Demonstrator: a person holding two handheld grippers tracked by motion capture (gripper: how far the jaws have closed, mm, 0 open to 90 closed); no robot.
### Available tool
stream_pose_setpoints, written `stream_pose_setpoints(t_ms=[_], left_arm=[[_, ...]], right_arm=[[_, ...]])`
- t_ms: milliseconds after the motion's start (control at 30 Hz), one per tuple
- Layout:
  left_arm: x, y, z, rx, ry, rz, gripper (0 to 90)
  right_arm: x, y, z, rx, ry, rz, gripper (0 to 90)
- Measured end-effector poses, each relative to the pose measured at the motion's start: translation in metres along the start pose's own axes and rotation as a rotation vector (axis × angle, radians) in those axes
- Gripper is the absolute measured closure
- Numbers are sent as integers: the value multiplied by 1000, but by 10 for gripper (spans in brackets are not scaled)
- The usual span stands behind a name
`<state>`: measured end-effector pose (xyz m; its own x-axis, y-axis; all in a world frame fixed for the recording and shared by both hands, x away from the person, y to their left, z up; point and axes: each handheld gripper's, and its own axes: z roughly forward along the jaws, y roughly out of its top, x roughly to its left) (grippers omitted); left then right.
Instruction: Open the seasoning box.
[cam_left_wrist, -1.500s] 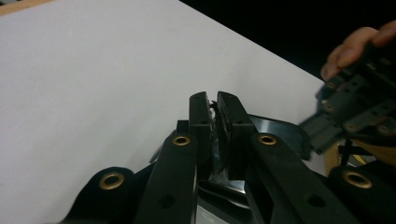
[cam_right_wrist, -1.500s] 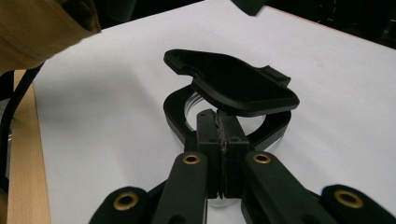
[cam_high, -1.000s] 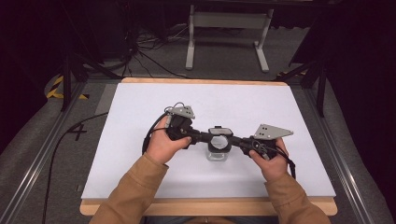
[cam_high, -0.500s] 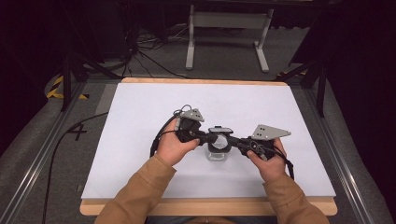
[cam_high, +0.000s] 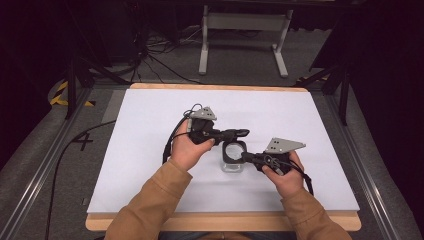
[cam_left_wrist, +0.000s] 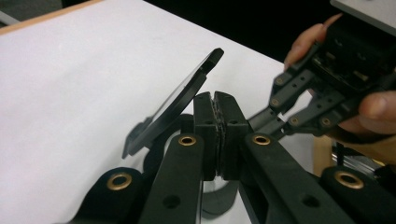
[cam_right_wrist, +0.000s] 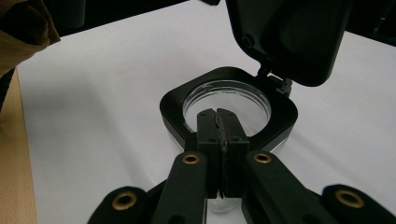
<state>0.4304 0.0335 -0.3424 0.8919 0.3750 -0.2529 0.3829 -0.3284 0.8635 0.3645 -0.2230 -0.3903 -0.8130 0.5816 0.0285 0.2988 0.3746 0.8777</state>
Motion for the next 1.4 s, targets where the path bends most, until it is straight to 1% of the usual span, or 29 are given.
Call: stream_pose_setpoints(t_ms=[67,100,200,267,300,333,400,433,533,633,700,767,833,900,1033,1067,1133,1200,1233,1267,1300,1333,1367,1400], left_arm=[[2,2,1,-6,9,-6,885],[4,3,1,-12,14,-1,885],[8,6,2,-15,28,-11,887],[9,7,2,-19,31,-11,886],[11,8,2,-19,40,-7,884],[14,9,3,-32,49,-13,883],[16,10,2,-23,52,-14,883],[17,10,3,-36,56,-23,885],[21,11,4,-48,66,-29,887],[26,11,5,-43,89,-36,888],[28,11,6,-56,91,-37,889],[28,11,6,-49,94,-43,891],[29,11,7,-63,95,-47,893],[29,11,7,-61,94,-48,893],[27,12,6,-50,91,-50,878],[26,13,5,-37,90,-46,878],[22,14,4,-34,91,-26,859],[17,16,0,-24,85,-11,847],[14,17,-3,-23,83,-2,841],[11,17,-5,-28,76,4,834],[8,18,-7,-26,75,10,826],[5,18,-11,-22,72,25,818],[1,18,-15,-23,68,32,807],[-2,18,-18,-24,66,38,794]], right_arm=[[0,0,0,-2,0,-1,900],[1,0,0,-2,-3,-2,900],[1,0,0,1,-8,-4,900],[1,0,0,0,-8,-1,900],[1,0,0,-1,-4,2,900],[1,-1,0,-2,-4,4,900],[0,-1,0,-2,-3,5,900],[1,-1,0,-2,-4,5,900],[1,-1,0,-1,-5,-1,900],[0,-1,0,-3,-2,0,900],[1,-1,0,-2,-2,-2,900],[1,-1,0,-1,-2,-5,900],[1,-1,0,-1,-3,-7,900],[1,-1,0,-1,-3,-7,900],[1,-1,0,0,-5,-11,900],[1,-1,0,0,-5,-13,900],[2,0,0,2,-8,-9,900],[2,1,0,11,-15,-19,900],[2,2,0,13,-15,-20,886],[2,2,0,17,-17,-19,851],[1,3,-1,14,-18,-23,834],[1,3,-2,0,-14,-25,833],[-1,5,-3,-18,1,-21,824],[-3,6,-5,-23,12,-11,812]])
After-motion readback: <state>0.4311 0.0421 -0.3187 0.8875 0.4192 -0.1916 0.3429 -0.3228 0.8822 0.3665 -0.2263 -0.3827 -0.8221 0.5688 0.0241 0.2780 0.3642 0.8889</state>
